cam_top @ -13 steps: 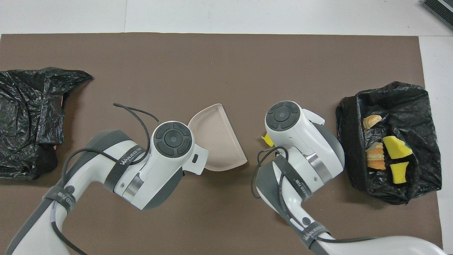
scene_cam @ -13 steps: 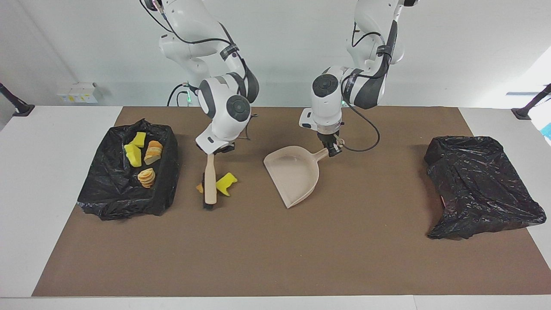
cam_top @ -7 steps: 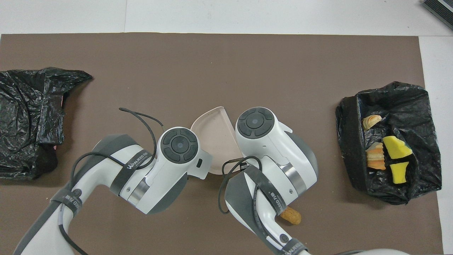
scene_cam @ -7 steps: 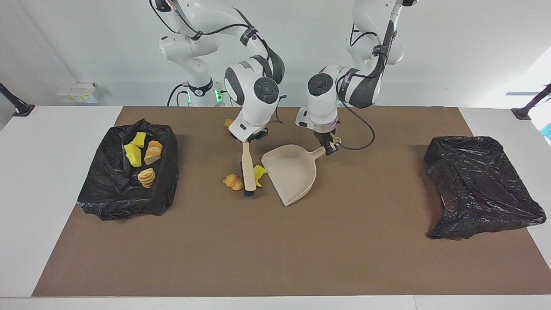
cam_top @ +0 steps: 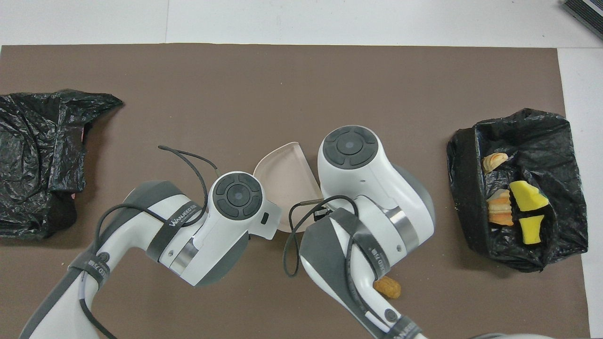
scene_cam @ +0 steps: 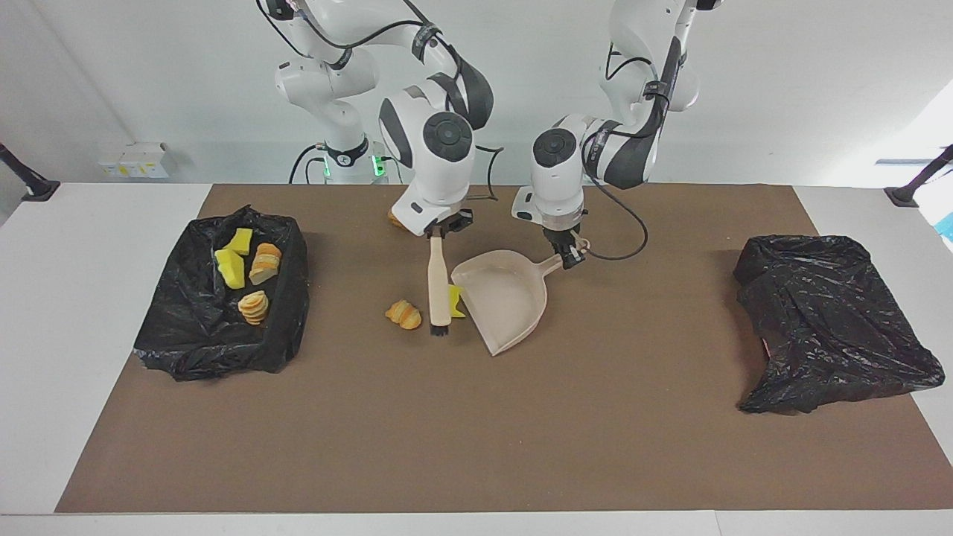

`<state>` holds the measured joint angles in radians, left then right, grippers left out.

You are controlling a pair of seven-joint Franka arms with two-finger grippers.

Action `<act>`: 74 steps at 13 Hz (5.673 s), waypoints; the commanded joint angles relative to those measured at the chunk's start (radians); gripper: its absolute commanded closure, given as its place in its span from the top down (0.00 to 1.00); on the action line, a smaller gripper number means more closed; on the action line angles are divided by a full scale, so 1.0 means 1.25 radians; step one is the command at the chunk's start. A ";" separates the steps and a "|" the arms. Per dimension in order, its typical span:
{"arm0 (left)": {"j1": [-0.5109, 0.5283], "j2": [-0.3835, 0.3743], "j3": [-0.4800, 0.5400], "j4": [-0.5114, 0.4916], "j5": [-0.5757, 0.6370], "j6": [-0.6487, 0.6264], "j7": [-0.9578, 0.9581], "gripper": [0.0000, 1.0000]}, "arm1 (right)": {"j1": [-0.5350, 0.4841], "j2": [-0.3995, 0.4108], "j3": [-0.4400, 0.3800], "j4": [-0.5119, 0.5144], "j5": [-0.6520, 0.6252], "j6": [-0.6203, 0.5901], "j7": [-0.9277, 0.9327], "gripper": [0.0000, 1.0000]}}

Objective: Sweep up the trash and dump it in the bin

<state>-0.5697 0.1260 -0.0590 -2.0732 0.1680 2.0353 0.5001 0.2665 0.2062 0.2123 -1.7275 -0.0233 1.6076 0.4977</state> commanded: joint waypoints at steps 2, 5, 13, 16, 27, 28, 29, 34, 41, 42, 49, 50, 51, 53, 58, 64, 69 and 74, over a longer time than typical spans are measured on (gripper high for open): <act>-0.015 -0.027 0.010 -0.035 0.005 0.019 0.001 0.00 | -0.084 -0.084 0.004 -0.170 -0.025 0.087 -0.041 0.00; -0.017 -0.027 0.010 -0.035 0.005 0.017 0.001 0.00 | -0.136 -0.085 0.008 -0.257 -0.039 0.147 -0.126 0.00; -0.017 -0.028 0.010 -0.042 0.005 0.032 0.069 0.00 | 0.001 -0.023 0.013 -0.193 0.145 0.167 -0.233 0.00; -0.018 -0.033 0.010 -0.062 0.005 0.066 0.096 0.00 | 0.006 -0.018 0.014 -0.190 0.226 0.202 -0.242 0.00; -0.017 -0.057 0.012 -0.078 0.008 0.041 0.256 0.00 | -0.025 -0.249 0.007 -0.310 0.249 0.076 0.019 0.00; -0.017 -0.055 0.012 -0.078 0.008 0.046 0.256 0.00 | -0.022 -0.287 0.008 -0.355 0.247 0.077 0.063 0.00; -0.017 -0.055 0.012 -0.079 0.008 0.048 0.256 0.00 | -0.016 -0.323 0.008 -0.399 0.242 0.082 0.096 0.00; -0.014 -0.055 0.012 -0.080 0.008 0.048 0.261 0.00 | 0.054 -0.484 0.012 -0.584 0.211 0.083 0.303 0.00; -0.018 -0.057 0.012 -0.082 0.025 0.048 0.321 0.00 | 0.078 -0.525 0.018 -0.675 0.203 0.023 0.505 0.00; -0.018 -0.057 0.012 -0.082 0.025 0.048 0.321 0.00 | 0.090 -0.523 0.018 -0.674 0.203 0.021 0.521 0.00; -0.018 -0.057 0.013 -0.082 0.031 0.047 0.384 0.00 | 0.105 -0.491 0.017 -0.675 0.221 0.130 0.543 0.00; -0.018 -0.057 0.012 -0.082 0.042 0.047 0.384 0.00 | 0.100 -0.489 0.017 -0.675 0.241 0.141 0.526 0.00; -0.018 -0.057 0.012 -0.082 0.045 0.047 0.390 0.00 | 0.088 -0.489 0.017 -0.676 0.246 0.144 0.515 0.00; -0.018 -0.057 0.012 -0.082 0.045 0.048 0.394 0.00 | 0.070 -0.490 0.017 -0.687 0.279 0.148 0.478 0.00; -0.015 -0.057 0.012 -0.080 0.045 0.048 0.395 0.00 | 0.053 -0.461 0.017 -0.701 0.328 0.210 0.363 0.00; -0.017 -0.057 0.012 -0.080 0.044 0.051 0.394 0.00 | 0.040 -0.327 0.017 -0.566 0.410 0.330 0.170 0.00; -0.017 -0.057 0.012 -0.083 0.044 0.062 0.391 0.00 | 0.070 -0.171 0.022 -0.426 0.504 0.418 0.076 0.00; -0.013 -0.058 0.012 -0.099 0.044 0.113 0.391 0.00 | 0.081 -0.105 0.022 -0.299 0.549 0.392 0.057 0.00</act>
<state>-0.5710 0.0881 -0.0563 -2.1458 0.2065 2.1251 0.9794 0.3765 0.0430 0.2377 -2.1523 0.6249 2.1208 0.6205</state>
